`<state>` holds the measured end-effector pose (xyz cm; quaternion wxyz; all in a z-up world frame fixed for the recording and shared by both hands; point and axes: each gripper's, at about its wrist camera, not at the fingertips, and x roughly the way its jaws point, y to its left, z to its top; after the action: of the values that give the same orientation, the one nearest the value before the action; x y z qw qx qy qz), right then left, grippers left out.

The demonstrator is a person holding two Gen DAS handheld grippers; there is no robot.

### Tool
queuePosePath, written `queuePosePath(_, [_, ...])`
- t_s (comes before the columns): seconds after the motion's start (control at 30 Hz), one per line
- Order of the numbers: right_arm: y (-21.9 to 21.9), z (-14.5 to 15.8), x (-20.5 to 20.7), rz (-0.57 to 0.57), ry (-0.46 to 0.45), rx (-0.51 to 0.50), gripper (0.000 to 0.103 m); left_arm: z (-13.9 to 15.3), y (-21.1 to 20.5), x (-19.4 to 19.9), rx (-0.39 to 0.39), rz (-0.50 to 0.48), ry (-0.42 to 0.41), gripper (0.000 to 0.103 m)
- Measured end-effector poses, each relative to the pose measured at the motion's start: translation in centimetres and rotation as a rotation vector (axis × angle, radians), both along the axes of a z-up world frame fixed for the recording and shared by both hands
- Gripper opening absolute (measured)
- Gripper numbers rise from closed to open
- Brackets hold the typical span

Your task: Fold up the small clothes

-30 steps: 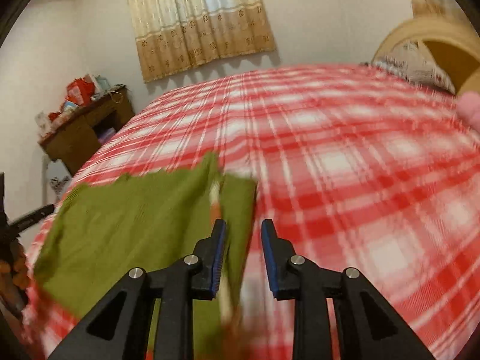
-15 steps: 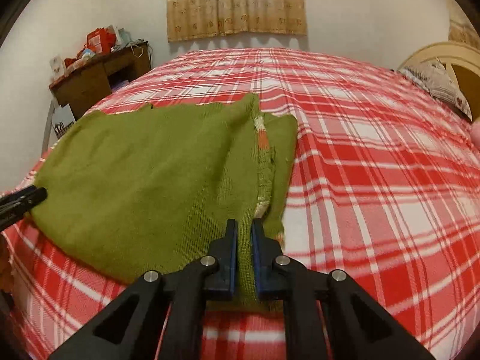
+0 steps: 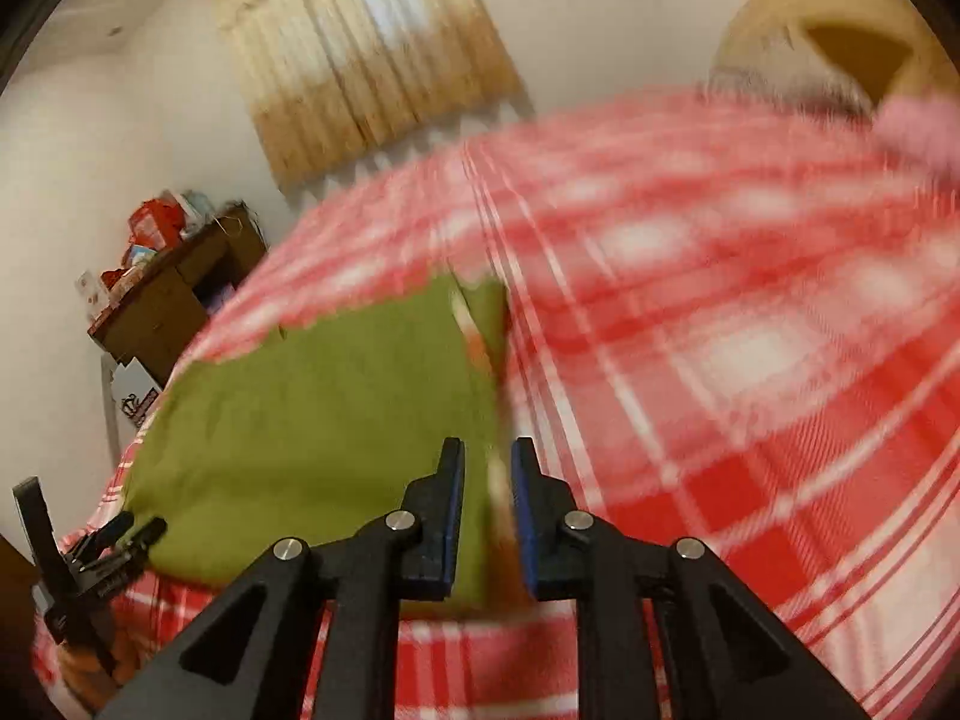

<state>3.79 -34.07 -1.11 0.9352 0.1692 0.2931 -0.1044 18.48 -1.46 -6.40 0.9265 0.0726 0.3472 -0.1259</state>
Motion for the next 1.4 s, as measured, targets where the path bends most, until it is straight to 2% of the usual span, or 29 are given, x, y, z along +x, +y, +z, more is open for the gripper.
queuePosePath(0.07, [2.4,0.7,1.4,0.082,0.006,-0.067,0.016,-0.1,-0.1,-0.1,0.010,0.003,-0.005,0.084])
queuePosePath(0.17, [5.9,-0.3,3.6,0.204,0.042,-0.109,0.016,-0.2,-0.1,-0.3,0.001,0.004,-0.003,0.085])
queuePosePath(0.3, [7.9,-3.6,6.1,0.240,0.130,-0.121,0.017,-0.3,0.1,-0.3,0.004,0.010,0.003,0.090])
queuePosePath(0.33, [8.2,-4.6,6.2,0.240,0.131,-0.135,0.017,-0.4,0.1,-0.3,0.003,0.013,0.005,0.091])
queuePosePath(0.4, [7.8,-4.5,5.6,0.242,0.100,-0.118,0.018,-0.3,0.3,-0.2,-0.015,0.012,0.008,0.092])
queuePosePath(0.5, [7.3,-4.7,5.7,0.246,0.090,-0.082,0.018,0.0,1.2,-0.3,-0.069,0.037,0.025,0.092])
queuePosePath(0.63, [7.1,-4.9,5.8,0.249,0.083,-0.078,0.019,0.7,4.3,-2.0,-0.215,0.158,0.051,0.092])
queuePosePath(0.67, [7.2,-4.9,5.8,0.249,0.082,-0.080,0.019,0.8,5.0,-2.6,-0.230,0.199,0.056,0.092])
queuePosePath(0.73, [7.2,-4.9,5.6,0.251,0.080,-0.083,0.021,0.8,5.7,-3.5,-0.210,0.264,0.064,0.092])
queuePosePath(0.8, [7.2,-4.9,5.5,0.256,0.077,-0.079,0.023,0.9,6.0,-4.0,-0.210,0.275,0.067,0.091])
queuePosePath(0.87, [7.1,-4.9,5.4,0.260,0.073,-0.073,0.024,0.9,6.3,-4.0,-0.270,0.265,0.082,0.091])
queuePosePath(0.97, [7.2,-4.9,5.3,0.261,0.072,-0.076,0.024,-0.5,5.9,-2.7,-0.404,0.245,0.190,0.092])
queuePosePath(1.03, [7.2,-4.9,5.3,0.262,0.072,-0.078,0.024,-0.3,5.1,-2.8,-0.410,0.265,0.143,0.092])
queuePosePath(1.13, [7.3,-4.9,5.2,0.263,0.070,-0.072,0.025,-0.1,3.5,-0.8,-0.419,0.241,0.150,0.092])
queuePosePath(1.27, [7.3,-4.9,5.2,0.265,0.068,-0.067,0.025,0.3,2.8,2.7,-0.483,0.262,0.155,0.092])
queuePosePath(1.4, [7.7,-4.8,5.2,0.260,0.076,-0.097,0.025,0.0,4.0,3.8,-0.579,0.301,0.155,0.092])
